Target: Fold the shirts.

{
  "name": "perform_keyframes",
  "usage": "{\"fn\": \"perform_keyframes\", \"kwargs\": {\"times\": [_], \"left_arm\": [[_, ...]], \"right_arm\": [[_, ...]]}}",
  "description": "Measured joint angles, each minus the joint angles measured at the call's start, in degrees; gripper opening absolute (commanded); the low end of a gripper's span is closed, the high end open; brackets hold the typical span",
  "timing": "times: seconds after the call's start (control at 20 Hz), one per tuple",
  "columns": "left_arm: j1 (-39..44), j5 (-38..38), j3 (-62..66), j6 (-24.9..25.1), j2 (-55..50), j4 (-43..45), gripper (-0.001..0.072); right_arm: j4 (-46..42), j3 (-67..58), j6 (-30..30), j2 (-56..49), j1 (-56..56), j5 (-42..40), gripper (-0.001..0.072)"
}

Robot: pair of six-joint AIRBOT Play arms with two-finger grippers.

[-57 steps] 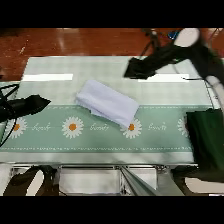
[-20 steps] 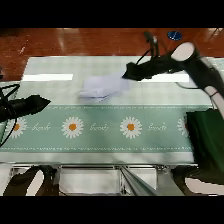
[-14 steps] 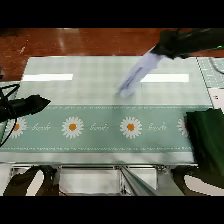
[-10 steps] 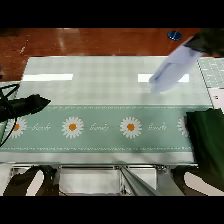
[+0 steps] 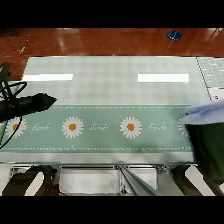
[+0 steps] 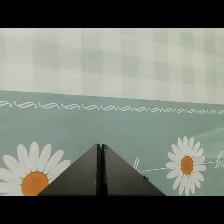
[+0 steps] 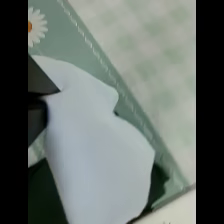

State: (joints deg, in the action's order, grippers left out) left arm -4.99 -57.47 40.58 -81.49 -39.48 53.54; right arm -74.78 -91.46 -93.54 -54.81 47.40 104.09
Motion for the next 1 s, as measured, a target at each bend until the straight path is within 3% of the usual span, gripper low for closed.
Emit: {"fn": "perform_keyframes", "kwargs": {"times": [0.3, 0.4, 0.45, 0.65, 0.7, 0.75, 1.0], "left_arm": [[3.7, 1.2, 0.0, 0.0, -3.5, 0.0, 0.0021], [4.4, 1.5, 0.0, 0.0, -4.5, 0.0, 0.0021], [4.7, 1.6, 0.0, 0.0, -4.9, 0.0, 0.0021], [5.1, 3.6, 0.3, 2.4, -6.6, 0.0, 0.0021], [4.9, 4.6, 1.0, 3.0, -7.0, 0.0, 0.0021], [4.7, 5.2, 2.3, 3.3, -7.4, 0.0, 0.0021], [4.8, 6.3, 19.4, 4.7, -13.5, 0.0, 0.002]], "right_arm": [[-12.4, 17.2, 0.2, 9.7, 13.4, 1.4, 0.0037], [-18.0, 22.0, -1.7, 12.0, 15.0, 1.3, 0.0304], [-20.8, 24.1, -2.5, 12.8, 15.4, 1.1, 0.0373], [-22.9, 29.6, -3.8, 14.4, 16.3, -2.3, 0.0365], [-21.9, 30.1, -3.8, 14.6, 16.4, -3.8, 0.0249], [-19.6, 30.2, -3.3, 14.6, 16.2, -6.1, 0.0016], [9.2, 25.5, 6.8, 11.5, 2.7, -23.6, 0.0021]]}}
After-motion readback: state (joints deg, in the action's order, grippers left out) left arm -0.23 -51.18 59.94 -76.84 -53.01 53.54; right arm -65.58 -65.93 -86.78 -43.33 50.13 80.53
